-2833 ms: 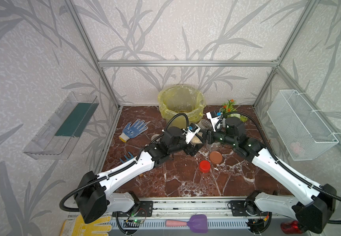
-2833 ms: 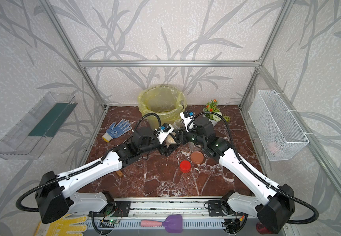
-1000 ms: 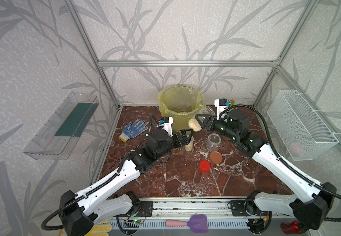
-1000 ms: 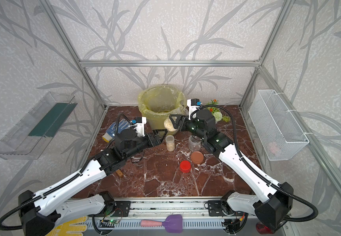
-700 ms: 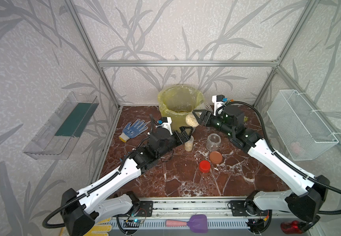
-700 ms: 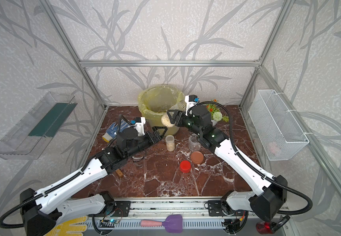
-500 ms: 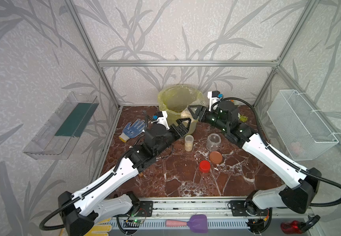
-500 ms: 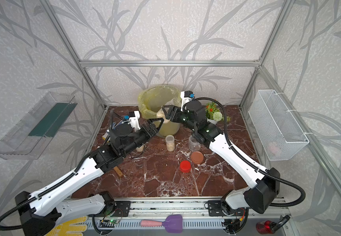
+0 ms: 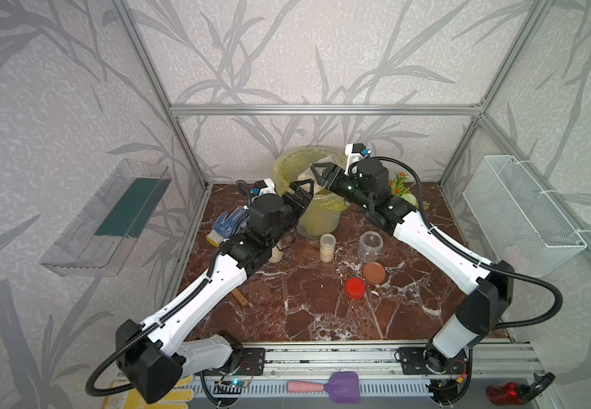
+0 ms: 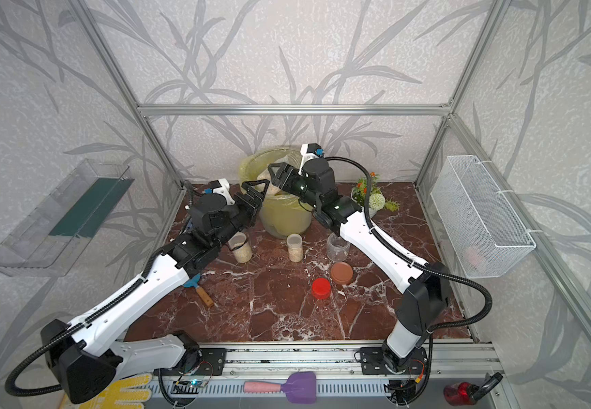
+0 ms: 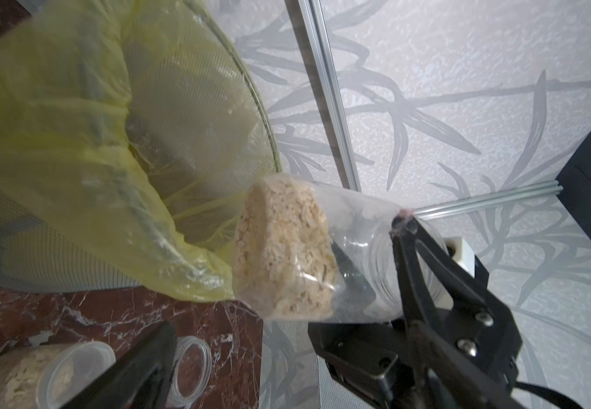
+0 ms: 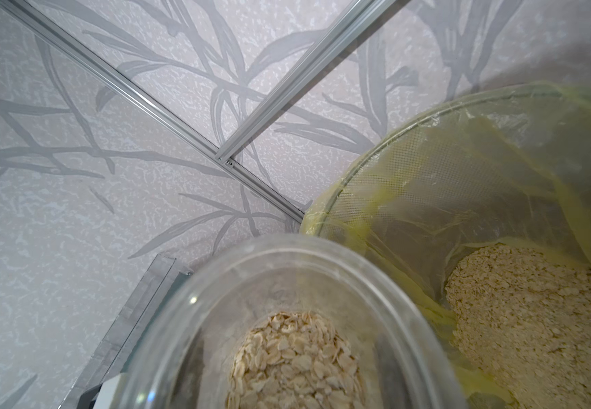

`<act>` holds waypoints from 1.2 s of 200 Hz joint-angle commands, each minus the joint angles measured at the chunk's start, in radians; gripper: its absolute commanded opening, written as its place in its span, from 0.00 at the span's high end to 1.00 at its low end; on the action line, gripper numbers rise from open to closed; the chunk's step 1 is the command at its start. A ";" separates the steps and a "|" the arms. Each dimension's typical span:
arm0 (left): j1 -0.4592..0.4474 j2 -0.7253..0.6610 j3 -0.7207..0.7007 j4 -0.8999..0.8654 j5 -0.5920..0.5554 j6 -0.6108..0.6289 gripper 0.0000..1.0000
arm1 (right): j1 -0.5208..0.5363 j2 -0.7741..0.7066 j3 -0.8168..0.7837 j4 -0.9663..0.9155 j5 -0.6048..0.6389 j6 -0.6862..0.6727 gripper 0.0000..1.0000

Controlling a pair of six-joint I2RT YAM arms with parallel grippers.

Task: Empty expired oatmeal from jars
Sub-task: Pour the expired oatmeal into the trash bin.

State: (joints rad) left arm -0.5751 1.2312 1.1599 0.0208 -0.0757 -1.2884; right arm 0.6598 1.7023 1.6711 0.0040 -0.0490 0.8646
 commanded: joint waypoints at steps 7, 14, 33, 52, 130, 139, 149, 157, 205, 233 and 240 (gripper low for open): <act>0.025 0.035 0.073 0.056 0.016 -0.058 0.01 | 0.002 0.061 0.084 0.066 0.003 0.051 0.86; 0.031 0.049 0.087 0.059 0.018 -0.063 0.01 | 0.002 0.074 0.098 0.066 0.003 0.057 0.87; 0.067 0.086 0.100 0.083 0.057 -0.121 0.01 | 0.005 0.103 0.129 0.058 0.003 0.063 0.88; 0.089 0.104 0.100 0.106 0.060 -0.149 0.01 | 0.008 0.117 0.136 0.075 0.022 0.069 0.88; 0.102 0.180 0.134 0.164 0.054 -0.305 0.01 | 0.013 0.219 0.291 0.045 0.027 0.103 0.90; 0.102 0.187 0.142 0.163 0.051 -0.319 0.01 | 0.017 0.222 0.297 0.049 0.033 0.103 0.90; 0.102 0.188 0.143 0.165 0.035 -0.331 0.01 | 0.018 0.224 0.300 0.057 0.038 0.109 0.90; 0.102 0.188 0.142 0.167 0.018 -0.345 0.01 | 0.019 0.227 0.304 0.063 0.043 0.113 0.90; 0.102 0.189 0.126 0.208 -0.055 -0.429 0.01 | 0.019 0.235 0.318 0.062 0.046 0.134 0.90; 0.102 0.191 0.112 0.231 -0.092 -0.450 0.01 | 0.020 0.228 0.314 0.054 0.045 0.137 0.90; 0.102 0.191 0.110 0.236 -0.104 -0.453 0.01 | 0.020 0.226 0.309 0.058 0.045 0.141 0.90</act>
State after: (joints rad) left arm -0.4736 1.4166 1.2747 0.2001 -0.1265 -1.6714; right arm 0.6739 1.9442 1.9514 0.0223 -0.0078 0.9947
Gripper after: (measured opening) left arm 0.990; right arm 0.729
